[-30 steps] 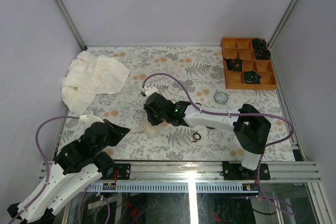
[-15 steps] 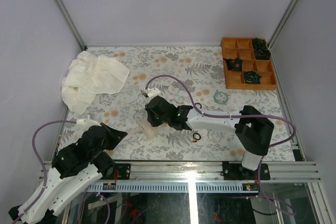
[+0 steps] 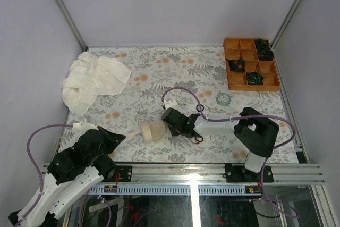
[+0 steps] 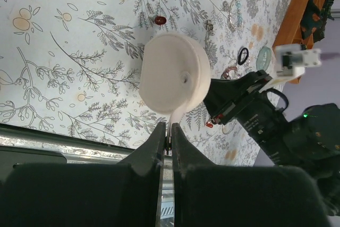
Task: Organize the mixed jewelry
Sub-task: Open the jewelry box at the center of the board.
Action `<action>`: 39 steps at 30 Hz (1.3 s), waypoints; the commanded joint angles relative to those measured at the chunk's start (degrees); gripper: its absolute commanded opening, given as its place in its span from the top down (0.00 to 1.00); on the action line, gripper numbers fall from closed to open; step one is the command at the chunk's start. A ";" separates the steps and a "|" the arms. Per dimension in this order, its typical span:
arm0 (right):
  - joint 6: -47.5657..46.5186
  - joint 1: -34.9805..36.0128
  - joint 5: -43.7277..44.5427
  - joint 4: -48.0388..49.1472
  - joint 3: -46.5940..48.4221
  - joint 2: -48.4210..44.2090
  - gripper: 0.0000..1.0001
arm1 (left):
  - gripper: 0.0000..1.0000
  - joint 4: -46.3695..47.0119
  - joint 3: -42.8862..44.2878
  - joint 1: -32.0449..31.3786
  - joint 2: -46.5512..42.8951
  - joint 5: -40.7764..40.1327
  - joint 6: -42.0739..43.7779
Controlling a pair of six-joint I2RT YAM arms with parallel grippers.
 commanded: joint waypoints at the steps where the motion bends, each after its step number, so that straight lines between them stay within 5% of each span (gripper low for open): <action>1: -0.79 0.37 1.42 -7.86 -2.66 1.04 0.83 | 1.00 -2.01 1.88 -0.17 -0.27 -1.97 -0.50; 10: -1.92 0.37 -0.05 -7.10 -2.75 -3.83 0.74 | 1.00 -1.51 2.17 -0.16 0.82 -1.84 0.19; 17: -3.75 0.87 -4.10 -5.38 -2.01 -12.33 0.52 | 1.00 -0.54 2.00 -0.17 1.51 -1.56 0.55; 24: -4.25 2.86 -4.49 -8.25 4.63 -11.03 0.29 | 1.00 -0.84 1.93 -0.17 1.14 -1.69 0.64; 39: -4.02 4.76 -6.94 -8.87 15.13 1.37 0.23 | 1.00 -1.42 2.52 -0.17 0.79 -2.04 0.78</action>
